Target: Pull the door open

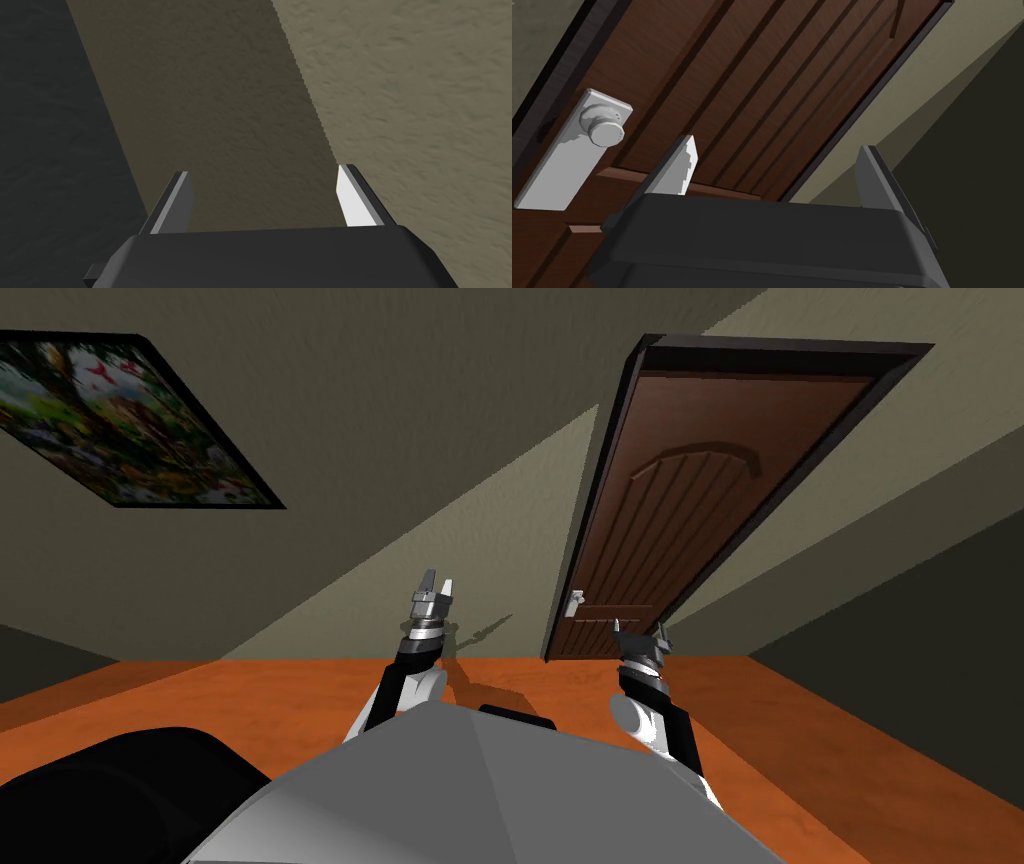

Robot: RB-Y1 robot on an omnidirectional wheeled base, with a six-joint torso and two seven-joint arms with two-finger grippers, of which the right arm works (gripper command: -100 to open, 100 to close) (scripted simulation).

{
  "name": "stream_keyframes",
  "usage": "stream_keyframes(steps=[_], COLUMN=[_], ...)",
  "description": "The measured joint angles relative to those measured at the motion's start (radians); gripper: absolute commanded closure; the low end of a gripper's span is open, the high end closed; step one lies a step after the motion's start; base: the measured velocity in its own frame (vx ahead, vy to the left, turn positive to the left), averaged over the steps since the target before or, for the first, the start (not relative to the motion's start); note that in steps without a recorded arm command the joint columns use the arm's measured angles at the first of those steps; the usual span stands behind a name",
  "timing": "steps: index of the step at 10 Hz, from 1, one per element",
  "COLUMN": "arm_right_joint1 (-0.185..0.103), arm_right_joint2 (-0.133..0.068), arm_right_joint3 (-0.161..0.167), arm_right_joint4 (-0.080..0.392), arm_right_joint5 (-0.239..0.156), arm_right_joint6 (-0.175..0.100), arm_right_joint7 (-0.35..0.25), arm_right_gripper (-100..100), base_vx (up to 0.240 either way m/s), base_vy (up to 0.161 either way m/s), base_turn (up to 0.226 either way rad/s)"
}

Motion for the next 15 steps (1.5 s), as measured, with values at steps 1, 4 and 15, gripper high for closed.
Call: stream_keyframes(steps=[1, 4, 15], arm_right_joint1=[-0.004, -0.019, -0.08], arm_right_joint2=[-0.005, -0.004, -0.011], arm_right_joint3=[-0.004, -0.011, -0.048], arm_right_joint4=[0.016, 0.053, 0.217], arm_right_joint5=[-0.018, -0.07, -0.295], arm_right_joint6=[-0.005, -0.012, -0.045], arm_right_joint7=[-0.009, -0.022, -0.085], arm_right_gripper=[-100, -100, -100], base_vx=[-0.017, -0.027, -0.05], base_vy=[-0.114, -0.107, -0.132], base_turn=[0.233, 0.207, 0.263])
